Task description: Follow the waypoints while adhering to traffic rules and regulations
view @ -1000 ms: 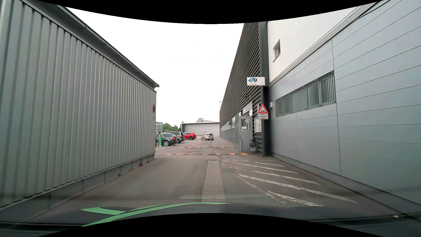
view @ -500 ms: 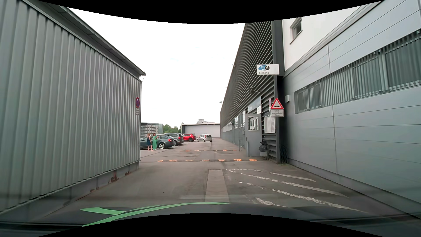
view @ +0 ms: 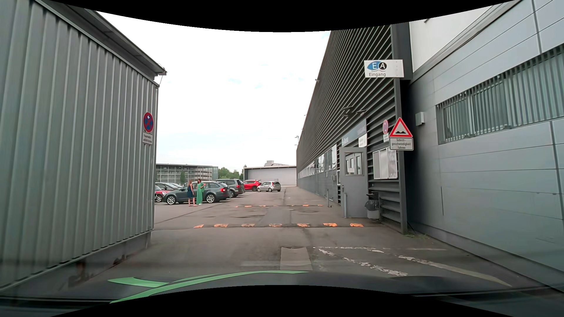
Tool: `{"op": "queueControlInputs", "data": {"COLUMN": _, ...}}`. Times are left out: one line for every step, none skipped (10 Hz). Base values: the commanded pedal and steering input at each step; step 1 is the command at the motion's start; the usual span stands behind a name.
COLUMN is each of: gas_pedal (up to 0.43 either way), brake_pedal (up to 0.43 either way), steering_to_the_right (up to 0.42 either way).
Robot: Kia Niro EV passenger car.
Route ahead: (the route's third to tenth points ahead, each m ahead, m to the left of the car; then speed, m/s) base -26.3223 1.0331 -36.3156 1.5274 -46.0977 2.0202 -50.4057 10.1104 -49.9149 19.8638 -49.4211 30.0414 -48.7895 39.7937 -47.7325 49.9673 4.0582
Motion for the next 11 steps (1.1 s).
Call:
{"op": "queueControlInputs", "data": {"gas_pedal": 0.000, "brake_pedal": 0.177, "steering_to_the_right": -0.019}}
{"op": "queueControlInputs", "data": {"gas_pedal": 0.000, "brake_pedal": 0.177, "steering_to_the_right": -0.022}}
{"op": "queueControlInputs", "data": {"gas_pedal": 0.000, "brake_pedal": 0.183, "steering_to_the_right": -0.024}}
{"op": "queueControlInputs", "data": {"gas_pedal": 0.000, "brake_pedal": 0.183, "steering_to_the_right": -0.024}}
{"op": "queueControlInputs", "data": {"gas_pedal": 0.000, "brake_pedal": 0.183, "steering_to_the_right": -0.024}}
{"op": "queueControlInputs", "data": {"gas_pedal": 0.000, "brake_pedal": 0.183, "steering_to_the_right": -0.026}}
{"op": "queueControlInputs", "data": {"gas_pedal": 0.000, "brake_pedal": 0.189, "steering_to_the_right": -0.028}}
{"op": "queueControlInputs", "data": {"gas_pedal": 0.000, "brake_pedal": 0.183, "steering_to_the_right": -0.030}}
{"op": "queueControlInputs", "data": {"gas_pedal": 0.000, "brake_pedal": 0.189, "steering_to_the_right": -0.030}}
{"op": "queueControlInputs", "data": {"gas_pedal": 0.000, "brake_pedal": 0.183, "steering_to_the_right": -0.030}}
{"op": "queueControlInputs", "data": {"gas_pedal": 0.000, "brake_pedal": 0.183, "steering_to_the_right": -0.030}}
